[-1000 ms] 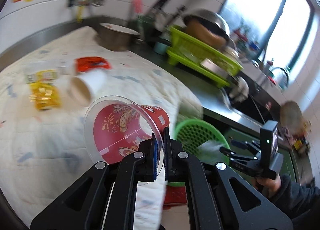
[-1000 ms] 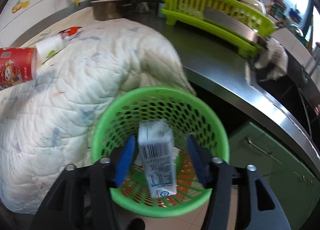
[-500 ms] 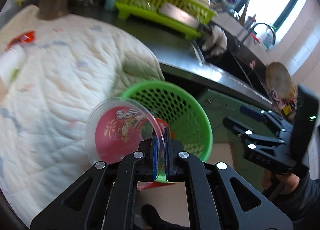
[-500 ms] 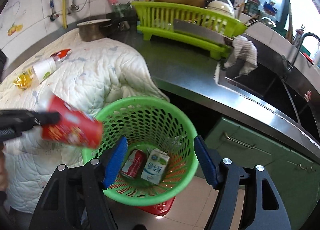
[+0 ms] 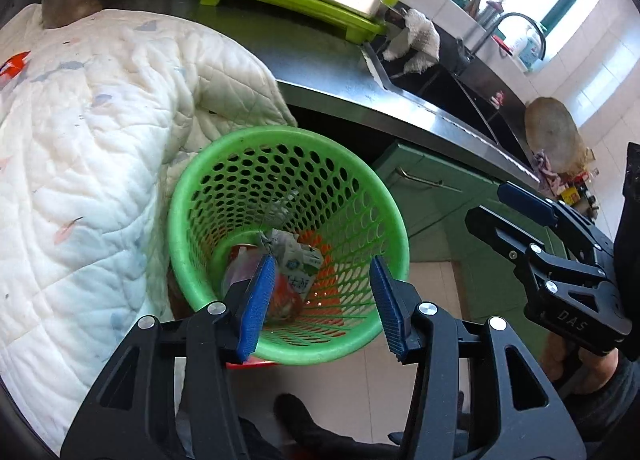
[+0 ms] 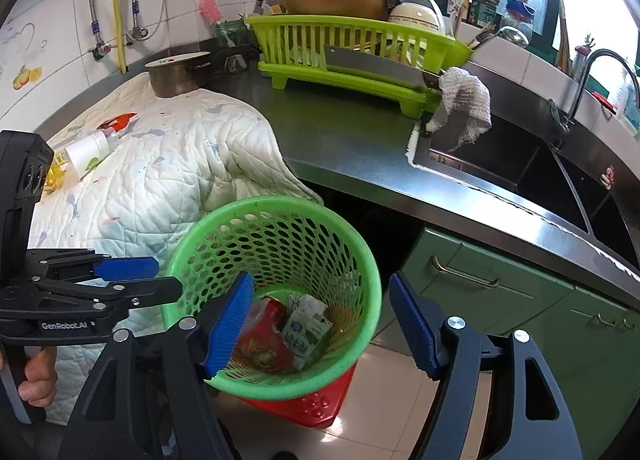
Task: Collect trash
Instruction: 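Drop the red plastic cup into the green basket with the left tool, then grasp the white paper cup with the right tool while the left tool grasps the yellow plastic bag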
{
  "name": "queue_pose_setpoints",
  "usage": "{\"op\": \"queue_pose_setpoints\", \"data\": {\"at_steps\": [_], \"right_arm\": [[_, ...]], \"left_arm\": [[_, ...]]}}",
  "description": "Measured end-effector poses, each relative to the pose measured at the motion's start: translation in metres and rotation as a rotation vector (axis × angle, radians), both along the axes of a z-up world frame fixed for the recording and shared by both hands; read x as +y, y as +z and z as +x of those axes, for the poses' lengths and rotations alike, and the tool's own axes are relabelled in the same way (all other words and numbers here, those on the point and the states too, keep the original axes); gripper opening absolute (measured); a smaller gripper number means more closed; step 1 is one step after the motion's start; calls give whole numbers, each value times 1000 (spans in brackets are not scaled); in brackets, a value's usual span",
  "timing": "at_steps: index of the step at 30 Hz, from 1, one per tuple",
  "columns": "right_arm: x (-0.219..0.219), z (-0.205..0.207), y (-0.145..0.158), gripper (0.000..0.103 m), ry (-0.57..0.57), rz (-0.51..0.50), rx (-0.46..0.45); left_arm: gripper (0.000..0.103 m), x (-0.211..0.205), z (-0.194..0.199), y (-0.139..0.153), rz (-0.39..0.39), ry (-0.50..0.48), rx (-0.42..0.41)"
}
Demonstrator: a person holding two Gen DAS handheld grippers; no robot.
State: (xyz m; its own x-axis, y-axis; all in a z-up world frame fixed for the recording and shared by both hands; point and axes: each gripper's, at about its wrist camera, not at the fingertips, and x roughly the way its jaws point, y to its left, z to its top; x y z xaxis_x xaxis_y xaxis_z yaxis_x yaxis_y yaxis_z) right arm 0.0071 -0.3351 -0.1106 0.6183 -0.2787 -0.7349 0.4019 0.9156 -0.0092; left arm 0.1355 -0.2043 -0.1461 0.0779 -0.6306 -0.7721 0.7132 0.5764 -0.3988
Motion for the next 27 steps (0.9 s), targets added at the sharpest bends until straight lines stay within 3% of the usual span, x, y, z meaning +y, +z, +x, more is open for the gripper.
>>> {"op": "queue_pose_setpoints", "data": {"at_steps": [5, 14, 27], "right_arm": [[11, 14, 4, 71, 35, 1, -12], [42, 56, 11, 75, 130, 15, -35], [133, 148, 25, 76, 314, 27, -62]], "left_arm": [[50, 32, 12, 12, -3, 76, -33], [50, 115, 52, 36, 20, 314, -128], [50, 251, 104, 51, 23, 605, -171]]}}
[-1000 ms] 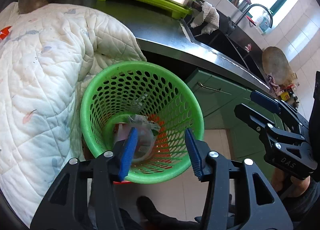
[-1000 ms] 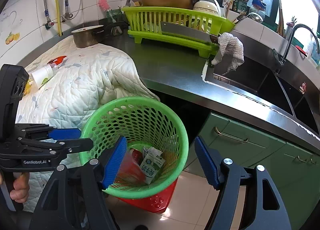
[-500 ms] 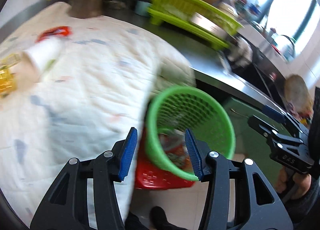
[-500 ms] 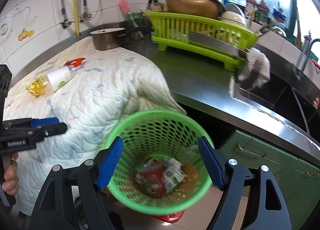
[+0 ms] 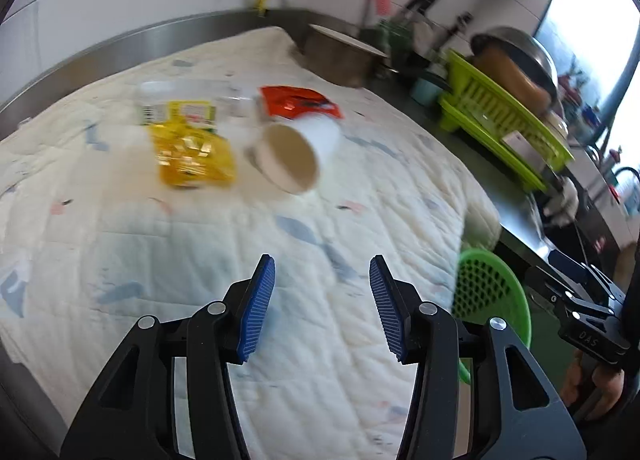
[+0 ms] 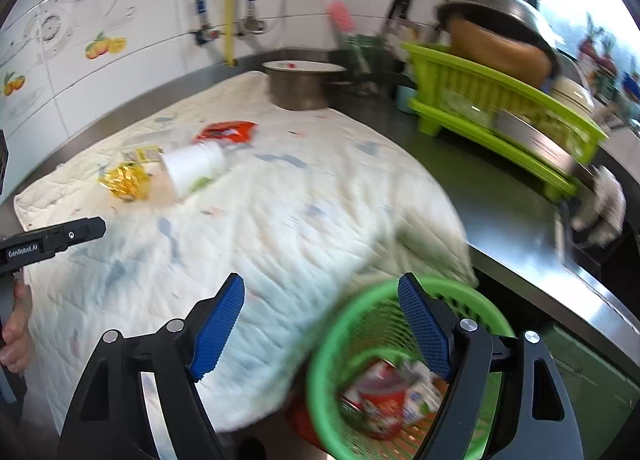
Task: Collect trash
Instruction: 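Grasp the white paper cup with the right tool while the left tool grasps the yellow plastic bag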
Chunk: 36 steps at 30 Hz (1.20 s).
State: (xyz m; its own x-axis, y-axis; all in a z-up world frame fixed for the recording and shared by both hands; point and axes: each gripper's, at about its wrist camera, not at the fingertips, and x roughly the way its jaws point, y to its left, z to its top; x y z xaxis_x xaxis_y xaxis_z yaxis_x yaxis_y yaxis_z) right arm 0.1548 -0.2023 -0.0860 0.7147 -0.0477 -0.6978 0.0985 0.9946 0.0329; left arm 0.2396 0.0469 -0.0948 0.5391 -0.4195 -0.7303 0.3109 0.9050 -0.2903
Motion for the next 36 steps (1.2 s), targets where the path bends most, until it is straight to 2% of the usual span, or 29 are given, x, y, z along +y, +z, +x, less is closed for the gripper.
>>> {"op": "queue_pose_setpoints", "data": {"at_steps": [10, 17, 27, 34, 36], "right_arm": [[93, 77, -1, 76, 125, -7, -20], [133, 128, -16, 76, 122, -30, 7], [142, 177, -38, 69, 67, -39, 57], [136, 184, -44, 64, 34, -34, 65], [134, 185, -45, 59, 28, -30, 67]], "left_arm": [[50, 78, 23, -6, -17, 130, 7], [50, 108, 41, -9, -39, 169, 14], [50, 100, 81, -12, -78, 162, 36], [50, 83, 109, -25, -92, 164, 79], [49, 79, 114, -29, -97, 163, 88]]}}
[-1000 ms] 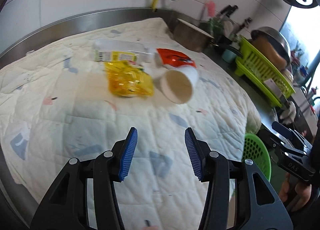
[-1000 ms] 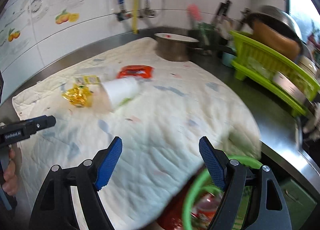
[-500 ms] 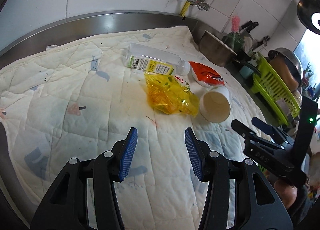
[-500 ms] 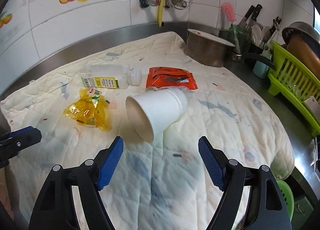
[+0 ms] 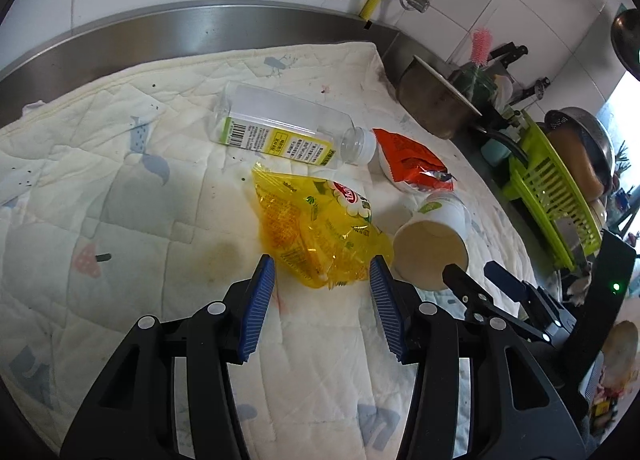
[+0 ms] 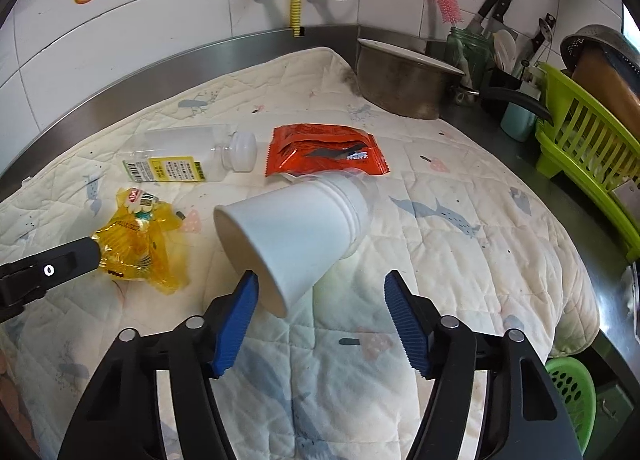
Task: Collect trash
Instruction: 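Grasp the white paper cup with the right tool while the left tool grasps the yellow plastic bag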
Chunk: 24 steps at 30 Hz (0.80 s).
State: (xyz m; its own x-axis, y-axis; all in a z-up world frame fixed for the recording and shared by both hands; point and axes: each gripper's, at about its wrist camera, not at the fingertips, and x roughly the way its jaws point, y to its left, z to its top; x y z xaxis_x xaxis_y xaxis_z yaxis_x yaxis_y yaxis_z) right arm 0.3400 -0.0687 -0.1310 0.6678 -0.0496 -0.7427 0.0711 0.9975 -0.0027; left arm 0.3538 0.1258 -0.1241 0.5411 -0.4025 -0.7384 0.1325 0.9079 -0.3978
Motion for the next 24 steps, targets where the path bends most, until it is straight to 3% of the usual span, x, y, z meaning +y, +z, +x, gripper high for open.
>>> {"op": "queue_pose_setpoints", "data": {"at_steps": [4, 6, 8, 10, 15, 24], "right_arm": [[-4, 0, -2, 44, -1, 11, 2], [-4, -2, -2, 35, 4, 9, -5], [-5, -5, -2, 19, 13, 16, -10], [-5, -8, -1, 10, 20, 28, -10], [-10, -22, 8, 4, 48, 45, -30], [-17, -65, 32, 3, 129, 70, -58]], "left_arm": [[41, -3, 8, -7, -22, -6, 13], [27, -5, 10, -10, -33, -18, 19], [18, -5, 11, -13, -50, -28, 22], [14, -4, 10, -14, -58, -28, 8], [8, 0, 3, -9, -65, -27, -15], [8, 11, -25, 11, -65, -30, -62]]}}
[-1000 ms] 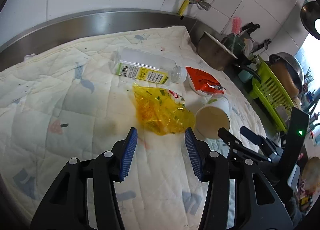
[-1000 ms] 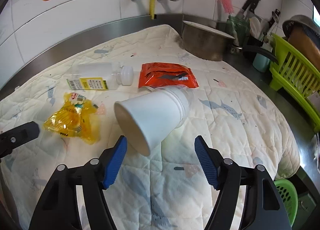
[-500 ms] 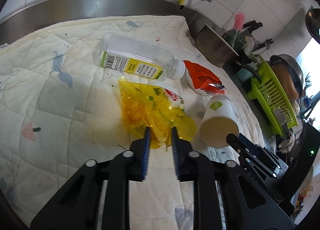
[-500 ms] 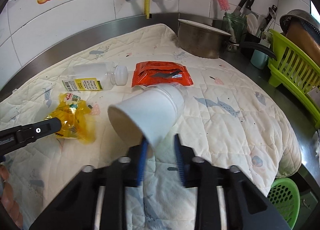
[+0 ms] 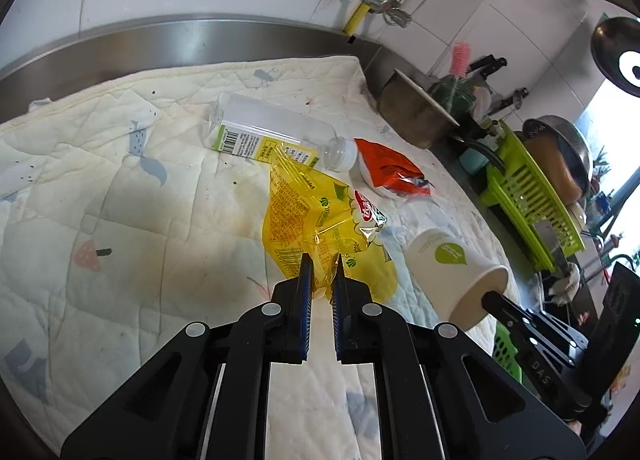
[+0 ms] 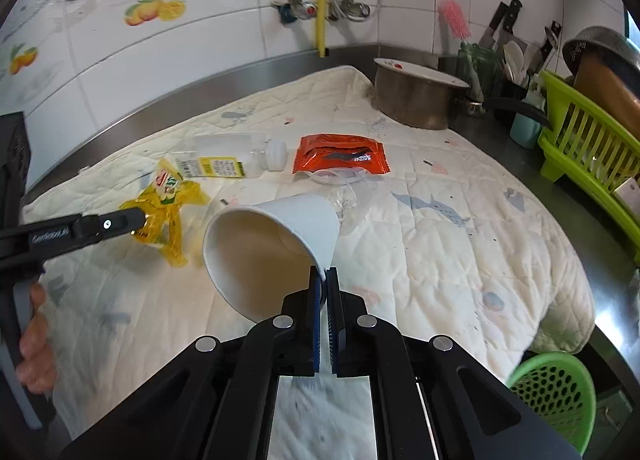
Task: Collect trash
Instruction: 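Carry the paper cup into the green basket with the right tool while the left tool lifts the yellow bag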
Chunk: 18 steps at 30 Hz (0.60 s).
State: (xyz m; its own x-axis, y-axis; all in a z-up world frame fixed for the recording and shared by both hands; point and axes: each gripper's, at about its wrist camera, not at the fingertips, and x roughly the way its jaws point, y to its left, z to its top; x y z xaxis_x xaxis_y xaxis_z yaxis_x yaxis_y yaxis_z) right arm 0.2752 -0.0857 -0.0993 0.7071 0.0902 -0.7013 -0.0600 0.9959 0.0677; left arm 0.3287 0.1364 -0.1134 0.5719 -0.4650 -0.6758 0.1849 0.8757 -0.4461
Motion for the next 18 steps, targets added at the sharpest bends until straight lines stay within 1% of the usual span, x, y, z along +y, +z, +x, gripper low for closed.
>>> {"op": "queue_pose_setpoints", "data": {"at_steps": [4, 8, 12, 14, 18], "right_arm": [[-13, -27, 7, 3, -3, 5, -3], [-38, -58, 10, 3, -29, 2, -4], [-68, -93, 14, 3, -68, -32, -9], [-83, -105, 14, 3, -91, -40, -4], [-120, -136, 6, 3, -162, -55, 14]], "left_arm": [[8, -6, -17, 10, 8, -27, -20], [8, -20, -38, 20, 4, -54, -39], [8, -38, -62, 29, -16, -83, -52], [8, -48, -74, 34, -39, -94, -60], [8, -69, -92, 40, -74, -125, -59]]}}
